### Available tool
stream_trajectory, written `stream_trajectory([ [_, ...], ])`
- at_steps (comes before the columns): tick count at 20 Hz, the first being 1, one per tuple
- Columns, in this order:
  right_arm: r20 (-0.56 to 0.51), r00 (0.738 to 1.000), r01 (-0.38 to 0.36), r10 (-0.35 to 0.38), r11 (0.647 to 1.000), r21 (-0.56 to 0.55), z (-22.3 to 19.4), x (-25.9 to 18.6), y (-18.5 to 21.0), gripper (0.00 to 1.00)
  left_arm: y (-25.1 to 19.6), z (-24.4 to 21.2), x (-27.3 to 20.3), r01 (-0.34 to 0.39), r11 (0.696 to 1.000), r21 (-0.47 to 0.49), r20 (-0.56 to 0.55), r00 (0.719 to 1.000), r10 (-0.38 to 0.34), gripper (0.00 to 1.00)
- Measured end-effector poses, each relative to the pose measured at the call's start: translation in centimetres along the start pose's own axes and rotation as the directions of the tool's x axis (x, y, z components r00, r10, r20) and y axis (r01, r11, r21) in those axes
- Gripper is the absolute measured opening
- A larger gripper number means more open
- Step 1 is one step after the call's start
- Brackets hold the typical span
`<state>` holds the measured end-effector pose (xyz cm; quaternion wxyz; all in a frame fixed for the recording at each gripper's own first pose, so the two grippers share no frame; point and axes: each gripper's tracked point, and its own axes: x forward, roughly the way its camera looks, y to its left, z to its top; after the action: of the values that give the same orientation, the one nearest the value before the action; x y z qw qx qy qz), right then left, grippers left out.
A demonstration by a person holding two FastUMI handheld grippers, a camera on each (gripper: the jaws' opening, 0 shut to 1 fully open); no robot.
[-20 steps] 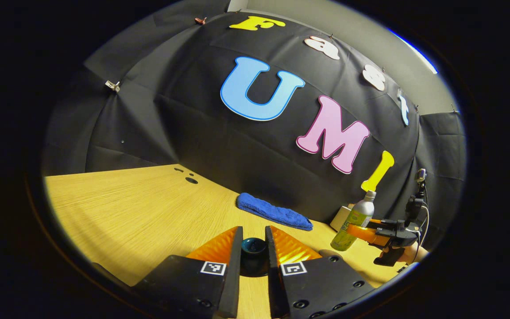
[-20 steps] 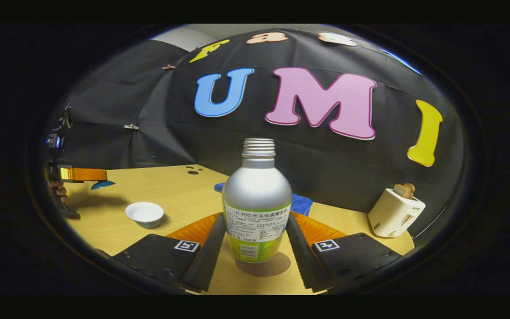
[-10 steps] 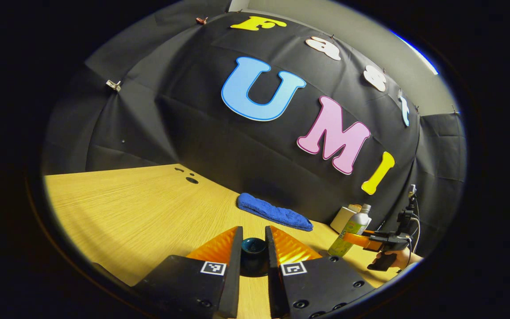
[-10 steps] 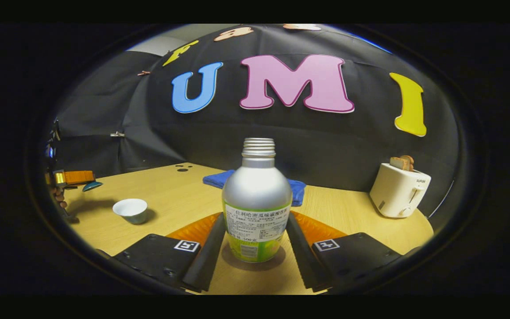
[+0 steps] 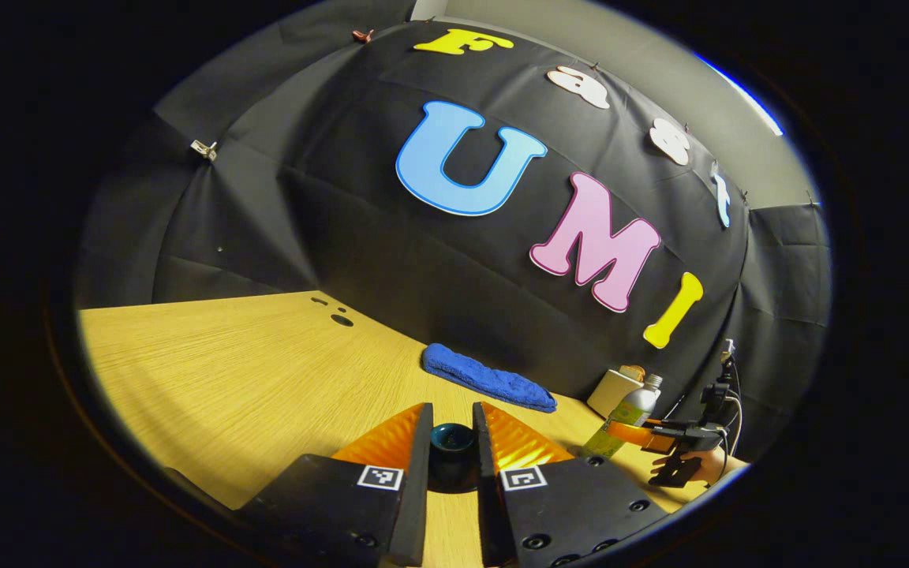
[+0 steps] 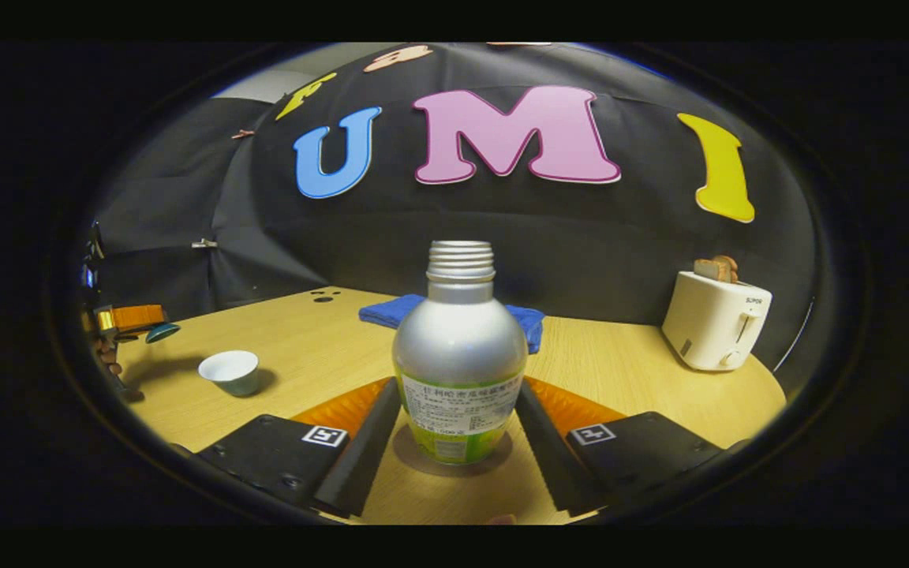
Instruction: Open the teacup lid with one hand, grasp the water bottle and pour water into the teacup with the other hand; after pouring, place the water bottle on the coaster and then close the teacup lid.
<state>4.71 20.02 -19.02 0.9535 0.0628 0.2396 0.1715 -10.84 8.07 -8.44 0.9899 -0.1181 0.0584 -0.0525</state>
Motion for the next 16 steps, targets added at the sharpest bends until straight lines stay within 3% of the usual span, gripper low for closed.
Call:
stream_trajectory([
  [1, -0.005, 1.0, -0.003, 0.003, 1.0, 0.003, -0.3, -0.1, 0.0, 0.95, 0.0, -0.1, 0.0, -0.001, 1.0, 0.001, 0.0, 1.0, 0.001, 0.3],
  [2, -0.008, 1.0, -0.003, 0.003, 1.0, 0.008, -0.6, 0.0, 0.0, 0.98, 0.0, 0.0, 0.0, -0.001, 1.0, 0.003, 0.0, 1.0, 0.001, 0.3],
  [9, -0.02, 1.0, 0.025, -0.024, 0.999, 0.047, -1.5, -3.0, -1.5, 0.98, -0.6, -0.7, 0.3, -0.006, 0.998, 0.066, -0.025, 1.0, 0.008, 0.3],
  [16, 0.016, 0.998, 0.061, -0.062, 0.997, 0.046, -1.5, -9.3, -2.7, 0.99, -5.6, -2.0, 3.2, 0.054, 0.985, 0.161, -0.064, 0.997, -0.044, 0.3],
])
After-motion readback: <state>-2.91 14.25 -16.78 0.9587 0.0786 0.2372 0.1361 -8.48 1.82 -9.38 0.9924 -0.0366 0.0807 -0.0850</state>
